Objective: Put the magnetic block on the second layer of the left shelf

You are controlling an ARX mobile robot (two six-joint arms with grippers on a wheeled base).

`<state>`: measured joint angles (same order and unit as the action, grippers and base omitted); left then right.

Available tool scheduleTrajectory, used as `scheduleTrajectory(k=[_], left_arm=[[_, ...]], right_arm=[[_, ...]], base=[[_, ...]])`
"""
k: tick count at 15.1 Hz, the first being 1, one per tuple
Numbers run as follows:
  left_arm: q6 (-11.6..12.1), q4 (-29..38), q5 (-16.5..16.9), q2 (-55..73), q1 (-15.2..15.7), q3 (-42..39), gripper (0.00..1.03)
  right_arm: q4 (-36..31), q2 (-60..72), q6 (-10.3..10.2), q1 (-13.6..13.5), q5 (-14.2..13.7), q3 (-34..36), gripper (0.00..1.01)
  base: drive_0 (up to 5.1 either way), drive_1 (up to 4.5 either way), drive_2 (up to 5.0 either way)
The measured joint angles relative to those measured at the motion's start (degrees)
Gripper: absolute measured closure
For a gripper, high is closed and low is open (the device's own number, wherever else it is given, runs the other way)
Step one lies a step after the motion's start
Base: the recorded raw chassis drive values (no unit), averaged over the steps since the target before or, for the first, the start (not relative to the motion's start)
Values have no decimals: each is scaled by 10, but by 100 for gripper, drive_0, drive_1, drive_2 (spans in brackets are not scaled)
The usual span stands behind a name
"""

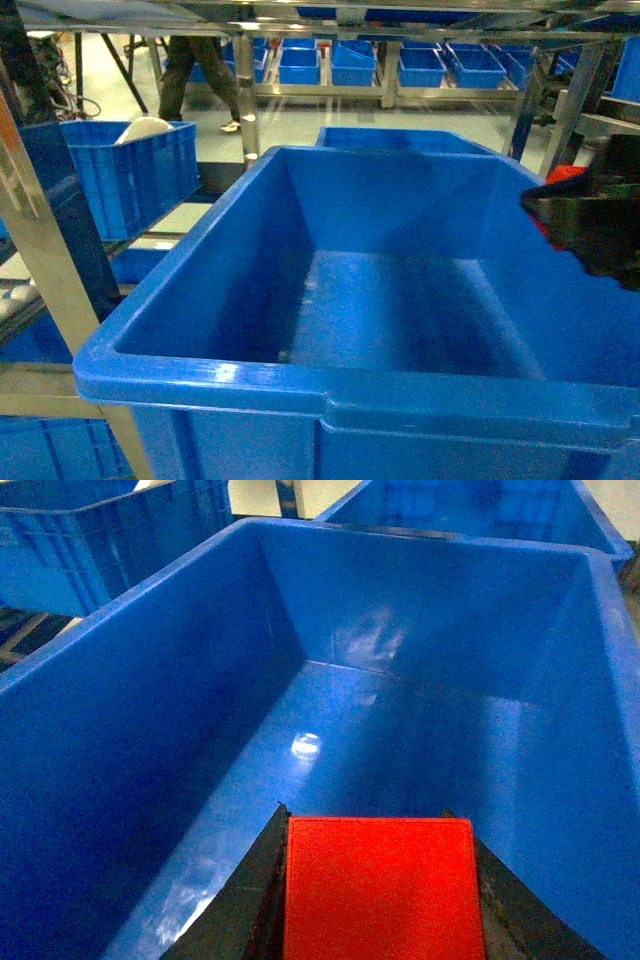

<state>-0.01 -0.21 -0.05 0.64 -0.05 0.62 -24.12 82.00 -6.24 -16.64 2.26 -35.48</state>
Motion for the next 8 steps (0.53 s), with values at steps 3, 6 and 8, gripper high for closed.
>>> scheduleTrajectory(k=[3, 6, 8], left_arm=[[0, 0, 0, 0, 0, 0, 5], [0, 0, 0, 0, 0, 0, 5], [0, 0, 0, 0, 0, 0, 5]], right_arm=[[-70, 107, 5, -8, -47, -40, 62], [-108, 87, 35, -23, -102, -3, 36], [-169, -20, 60, -47, -162, 63, 14]], base=[[0, 0, 0], [0, 0, 0], [0, 0, 0]])
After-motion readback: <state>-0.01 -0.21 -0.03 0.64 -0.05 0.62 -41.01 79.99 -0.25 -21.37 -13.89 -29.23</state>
